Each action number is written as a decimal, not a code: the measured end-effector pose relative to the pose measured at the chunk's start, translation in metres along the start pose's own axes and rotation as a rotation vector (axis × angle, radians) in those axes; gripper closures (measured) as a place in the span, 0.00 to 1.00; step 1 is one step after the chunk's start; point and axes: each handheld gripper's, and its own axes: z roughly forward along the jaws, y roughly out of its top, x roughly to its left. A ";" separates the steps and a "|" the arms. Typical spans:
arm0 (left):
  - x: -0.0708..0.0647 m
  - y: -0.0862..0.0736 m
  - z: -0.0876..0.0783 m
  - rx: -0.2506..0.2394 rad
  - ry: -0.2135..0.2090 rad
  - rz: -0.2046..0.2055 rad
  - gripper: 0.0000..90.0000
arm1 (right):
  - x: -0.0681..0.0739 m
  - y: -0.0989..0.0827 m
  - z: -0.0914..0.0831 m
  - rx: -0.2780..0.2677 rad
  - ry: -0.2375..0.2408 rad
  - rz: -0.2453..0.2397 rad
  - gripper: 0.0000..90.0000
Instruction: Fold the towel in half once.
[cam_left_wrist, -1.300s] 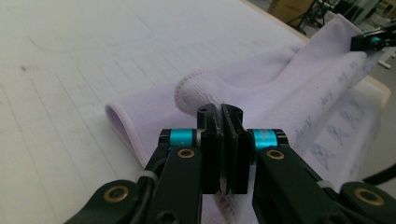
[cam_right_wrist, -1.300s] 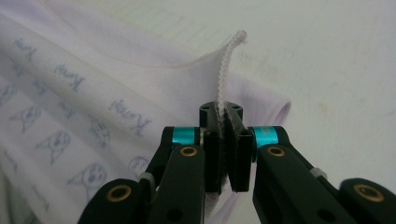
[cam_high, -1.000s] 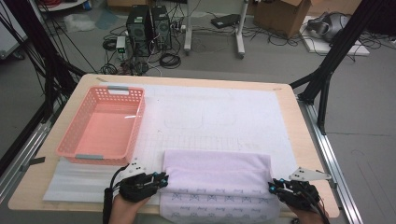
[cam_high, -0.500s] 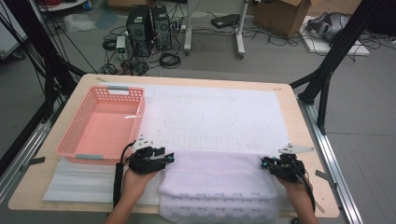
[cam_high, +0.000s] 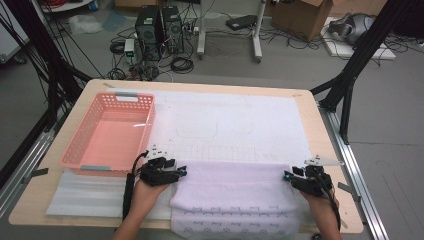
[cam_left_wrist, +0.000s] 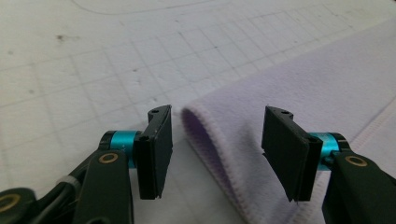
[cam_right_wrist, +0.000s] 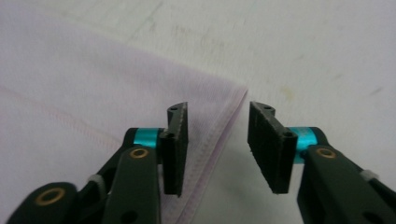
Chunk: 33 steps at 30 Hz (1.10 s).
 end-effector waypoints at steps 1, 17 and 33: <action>-0.002 0.000 0.001 0.004 0.006 0.016 0.51 | 0.001 -0.003 0.002 0.009 -0.001 -0.007 0.62; -0.003 0.018 0.005 -0.020 0.056 -0.025 0.96 | 0.002 0.003 0.001 -0.025 0.044 -0.007 0.96; 0.043 0.091 0.036 -0.082 0.154 -0.065 0.96 | -0.028 0.086 0.043 -0.065 -0.008 0.006 0.96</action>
